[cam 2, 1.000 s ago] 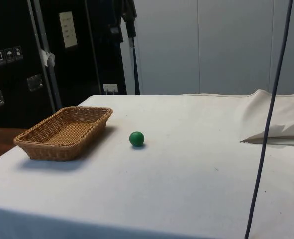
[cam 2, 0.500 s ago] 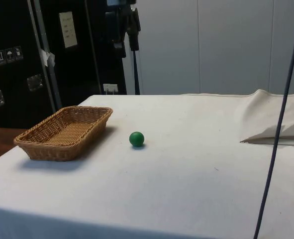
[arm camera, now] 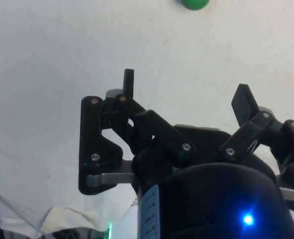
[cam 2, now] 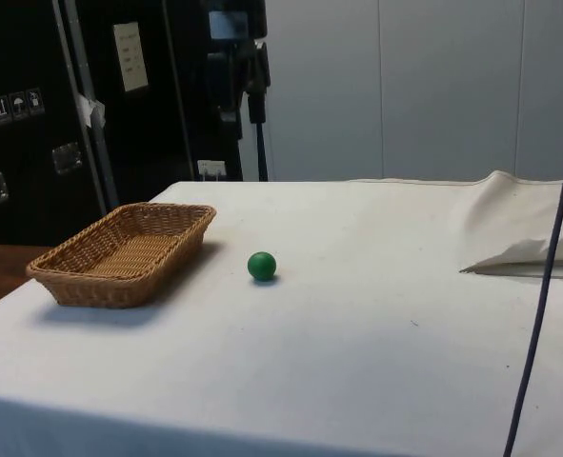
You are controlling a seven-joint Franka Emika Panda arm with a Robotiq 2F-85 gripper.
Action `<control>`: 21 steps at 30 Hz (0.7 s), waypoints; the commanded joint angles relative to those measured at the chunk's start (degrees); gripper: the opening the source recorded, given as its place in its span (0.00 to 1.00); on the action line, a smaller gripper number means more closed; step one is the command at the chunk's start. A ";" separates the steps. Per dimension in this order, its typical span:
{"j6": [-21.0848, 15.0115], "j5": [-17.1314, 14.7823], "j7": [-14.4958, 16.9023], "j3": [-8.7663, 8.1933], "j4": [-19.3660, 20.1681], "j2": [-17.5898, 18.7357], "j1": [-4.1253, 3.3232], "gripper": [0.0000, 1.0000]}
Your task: Pick up the ball and place it into the basket.
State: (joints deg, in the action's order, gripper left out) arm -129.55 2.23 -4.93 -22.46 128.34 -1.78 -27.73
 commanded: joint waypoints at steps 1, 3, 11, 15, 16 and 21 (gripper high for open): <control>-1.89 0.06 -0.06 0.06 0.74 0.40 -0.06 1.00; -3.15 -0.17 0.23 0.06 1.38 0.80 -0.06 1.00; -8.02 -1.26 2.58 -0.06 3.55 3.15 0.23 1.00; -10.03 -2.18 4.18 -0.17 4.35 4.41 0.46 1.00; -10.60 -2.41 4.64 -0.23 4.53 4.81 0.57 1.00; -13.12 -3.67 6.76 -0.46 5.33 6.59 0.74 1.00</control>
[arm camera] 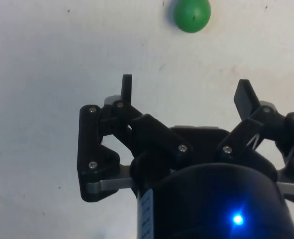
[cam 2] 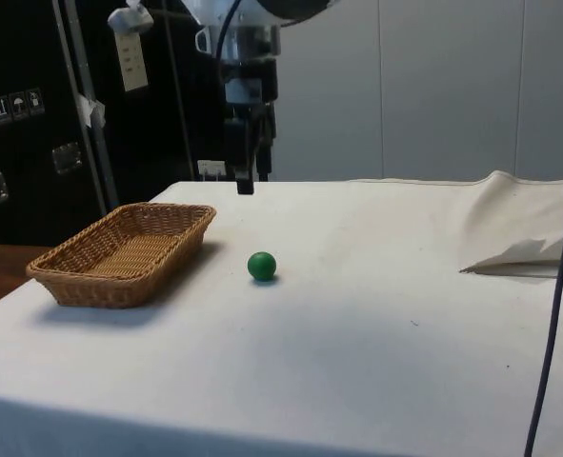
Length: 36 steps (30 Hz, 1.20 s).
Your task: Pick up the ball and place it into the basket.
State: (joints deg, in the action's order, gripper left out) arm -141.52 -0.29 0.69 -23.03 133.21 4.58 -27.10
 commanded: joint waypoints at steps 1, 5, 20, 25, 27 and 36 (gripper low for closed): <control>-1.72 -1.43 1.60 0.11 0.57 0.63 0.17 1.00; -4.01 -2.58 3.38 0.00 0.92 2.35 0.40 1.00; -11.12 -10.43 11.46 -0.06 0.46 9.80 1.89 1.00; -12.32 -13.58 14.04 0.11 -0.17 11.75 2.29 1.00; -12.55 -14.90 15.13 0.23 -0.46 12.43 2.41 1.00; -13.01 -21.66 20.28 0.52 -1.60 15.53 2.58 1.00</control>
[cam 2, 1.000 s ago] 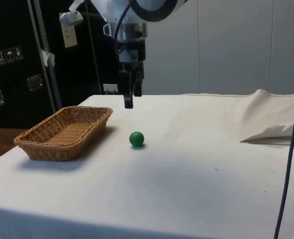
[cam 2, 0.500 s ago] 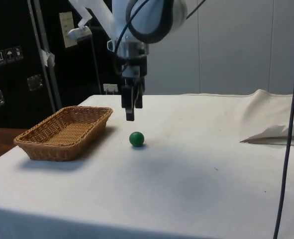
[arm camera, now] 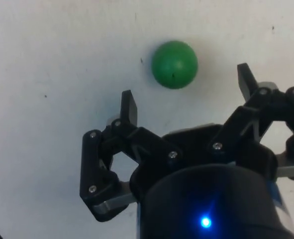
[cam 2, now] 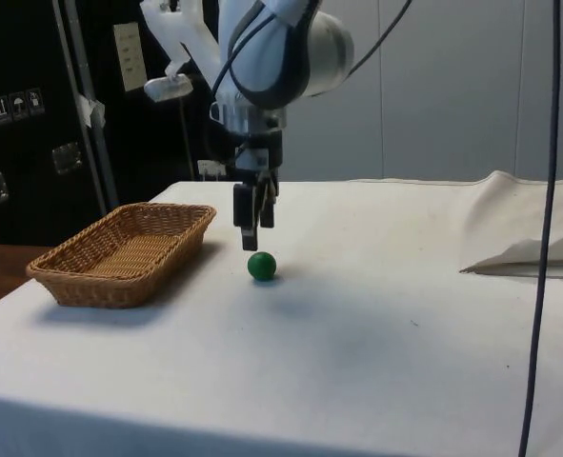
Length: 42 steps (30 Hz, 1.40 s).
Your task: Pick up the ball and place it into the basket.
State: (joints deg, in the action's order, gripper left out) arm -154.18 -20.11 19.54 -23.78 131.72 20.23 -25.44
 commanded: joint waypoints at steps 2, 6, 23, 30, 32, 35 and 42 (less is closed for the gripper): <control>-0.29 -3.32 2.58 1.32 -0.40 0.52 0.92 1.00; -0.34 -6.25 4.70 1.55 -0.92 1.83 0.92 1.00; -0.46 -15.87 11.80 1.60 -3.61 7.45 0.34 1.00; -0.23 -15.47 11.46 1.26 -3.61 7.68 0.06 0.91; -0.17 -15.41 11.40 1.20 -3.61 7.68 0.06 0.73; -0.11 -15.30 11.34 1.15 -3.61 7.79 0.00 0.34; -0.11 -15.24 11.29 1.09 -3.67 7.79 -0.06 0.00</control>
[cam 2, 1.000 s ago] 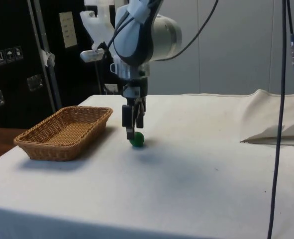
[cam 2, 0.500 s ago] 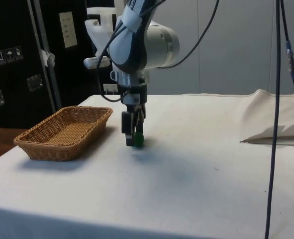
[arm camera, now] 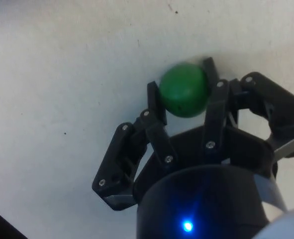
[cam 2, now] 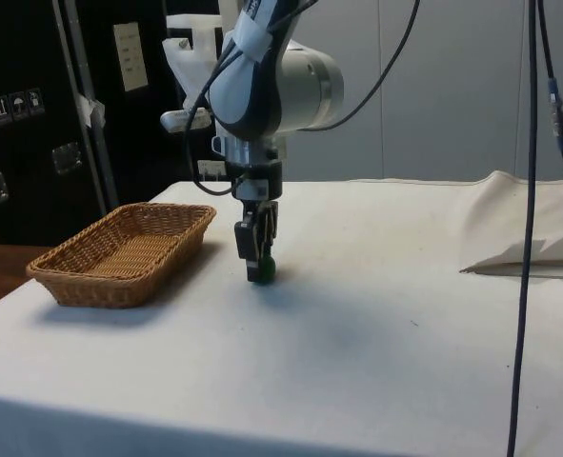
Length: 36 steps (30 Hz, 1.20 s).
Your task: Pick up the ball and place it into the basket.
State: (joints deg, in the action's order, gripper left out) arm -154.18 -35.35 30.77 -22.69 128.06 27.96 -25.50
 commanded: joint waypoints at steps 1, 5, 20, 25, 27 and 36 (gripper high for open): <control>-0.11 0.00 0.06 0.00 0.00 0.06 0.00 0.00; 0.17 0.34 -0.29 -0.34 0.17 -0.52 -0.23 0.00; 1.49 3.38 -3.15 -1.43 2.18 -7.22 -0.74 0.00; 2.69 4.87 -4.18 -1.89 2.23 -9.34 -0.74 0.00; 3.09 5.50 -4.58 -1.95 2.29 -10.20 -0.69 0.00; 4.93 9.34 -7.39 -2.46 2.18 -13.46 -0.63 0.00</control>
State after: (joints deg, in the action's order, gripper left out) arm -149.37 -27.33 24.52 -24.52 130.12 14.38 -25.67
